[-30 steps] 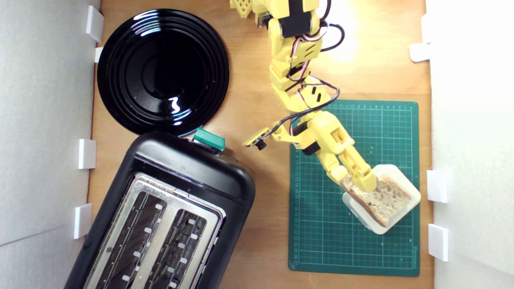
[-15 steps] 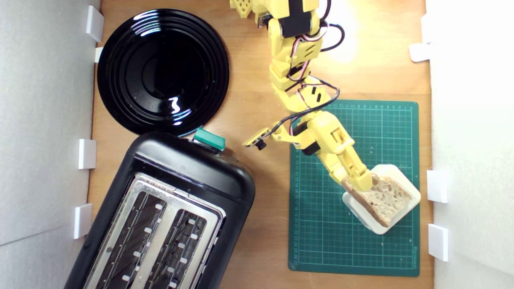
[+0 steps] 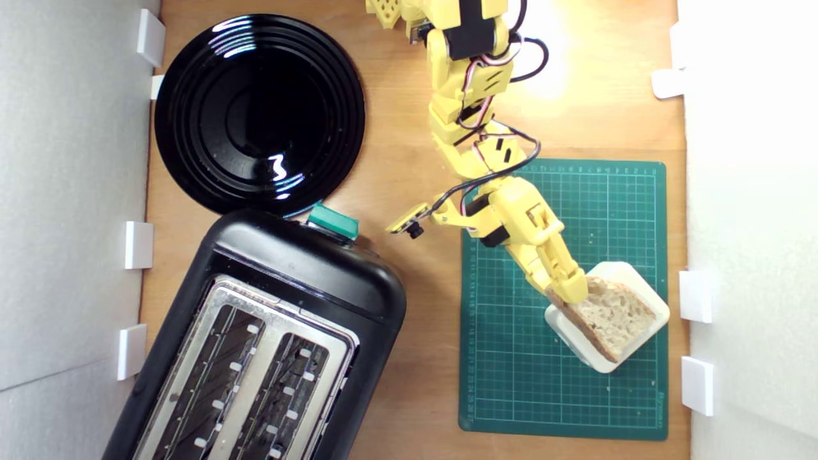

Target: Pick bread and place in toaster

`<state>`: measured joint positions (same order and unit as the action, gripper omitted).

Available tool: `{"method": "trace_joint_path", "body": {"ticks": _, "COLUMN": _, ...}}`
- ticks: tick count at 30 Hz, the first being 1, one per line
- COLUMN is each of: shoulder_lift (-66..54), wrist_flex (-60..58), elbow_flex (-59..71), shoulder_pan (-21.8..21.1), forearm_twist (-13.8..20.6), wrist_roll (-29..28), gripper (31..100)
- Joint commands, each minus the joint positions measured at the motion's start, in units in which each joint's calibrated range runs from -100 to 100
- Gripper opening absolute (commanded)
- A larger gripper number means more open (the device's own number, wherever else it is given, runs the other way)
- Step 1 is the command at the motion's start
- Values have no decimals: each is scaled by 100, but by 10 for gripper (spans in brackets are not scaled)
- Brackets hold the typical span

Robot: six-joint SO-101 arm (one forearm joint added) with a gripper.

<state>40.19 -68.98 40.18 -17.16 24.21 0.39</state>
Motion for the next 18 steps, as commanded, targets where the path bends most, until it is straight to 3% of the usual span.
{"method": "trace_joint_path", "body": {"ticks": 1, "shoulder_lift": -126, "wrist_flex": -158, "elbow_flex": -164, "shoulder_pan": -16, "forearm_twist": -46, "wrist_roll": 0, "gripper": 595}}
{"method": "trace_joint_path", "body": {"ticks": 7, "shoulder_lift": -201, "wrist_flex": -175, "elbow_flex": -146, "shoulder_pan": 40, "forearm_twist": -46, "wrist_roll": 32, "gripper": 595}}
{"method": "trace_joint_path", "body": {"ticks": 18, "shoulder_lift": -1523, "wrist_flex": -115, "elbow_flex": -64, "shoulder_pan": 113, "forearm_twist": -55, "wrist_roll": 0, "gripper": 595}}
